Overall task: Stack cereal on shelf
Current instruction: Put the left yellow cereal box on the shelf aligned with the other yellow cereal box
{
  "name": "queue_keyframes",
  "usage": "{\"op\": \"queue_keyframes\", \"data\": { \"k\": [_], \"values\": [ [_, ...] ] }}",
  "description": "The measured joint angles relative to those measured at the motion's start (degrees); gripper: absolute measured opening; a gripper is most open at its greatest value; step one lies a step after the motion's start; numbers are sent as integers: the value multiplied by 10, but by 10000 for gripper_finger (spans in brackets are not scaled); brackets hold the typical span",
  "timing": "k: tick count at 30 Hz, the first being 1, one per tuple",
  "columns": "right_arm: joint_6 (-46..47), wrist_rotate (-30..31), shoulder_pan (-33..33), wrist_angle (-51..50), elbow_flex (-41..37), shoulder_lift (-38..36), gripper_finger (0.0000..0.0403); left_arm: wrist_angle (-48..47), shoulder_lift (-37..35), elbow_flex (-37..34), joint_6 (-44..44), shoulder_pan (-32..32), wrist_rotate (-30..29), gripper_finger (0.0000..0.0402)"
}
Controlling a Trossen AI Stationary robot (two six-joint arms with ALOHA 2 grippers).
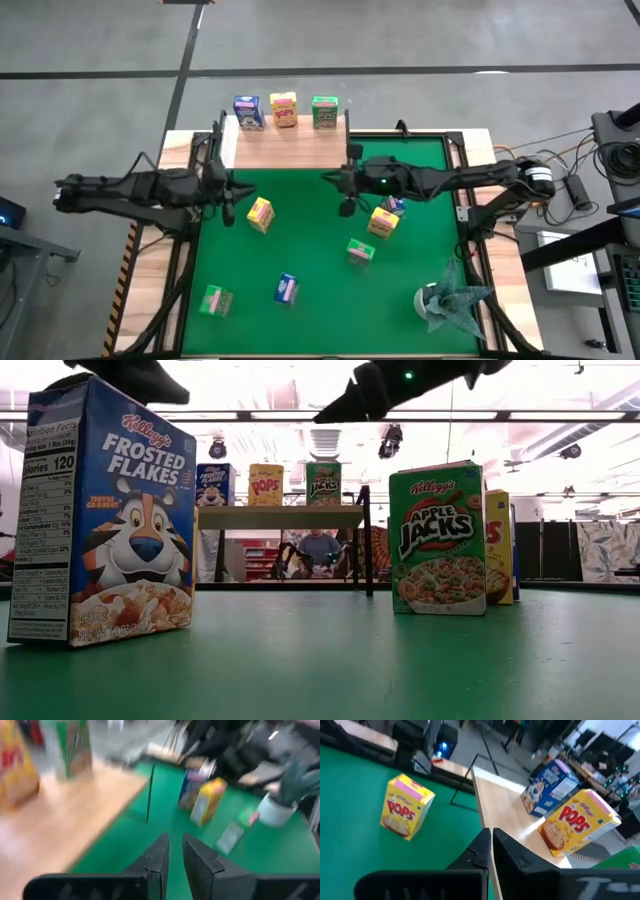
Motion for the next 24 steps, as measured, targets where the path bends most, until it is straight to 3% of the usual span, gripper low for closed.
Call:
{"op": "queue_keyframes", "data": {
  "k": [6,10,16,24],
  "values": [
    [-18,-3,0,76,-55,-32,9,-243,120,124,-153,0,18,47],
    [-24,-3,0,84,-70,-45,9,-329,183,172,-230,0,31,77],
    [-39,-3,0,84,-69,-56,9,-375,235,195,-321,0,45,156],
    [-48,-3,0,75,-70,-58,9,-345,280,162,-371,0,43,261]
  ]
}}
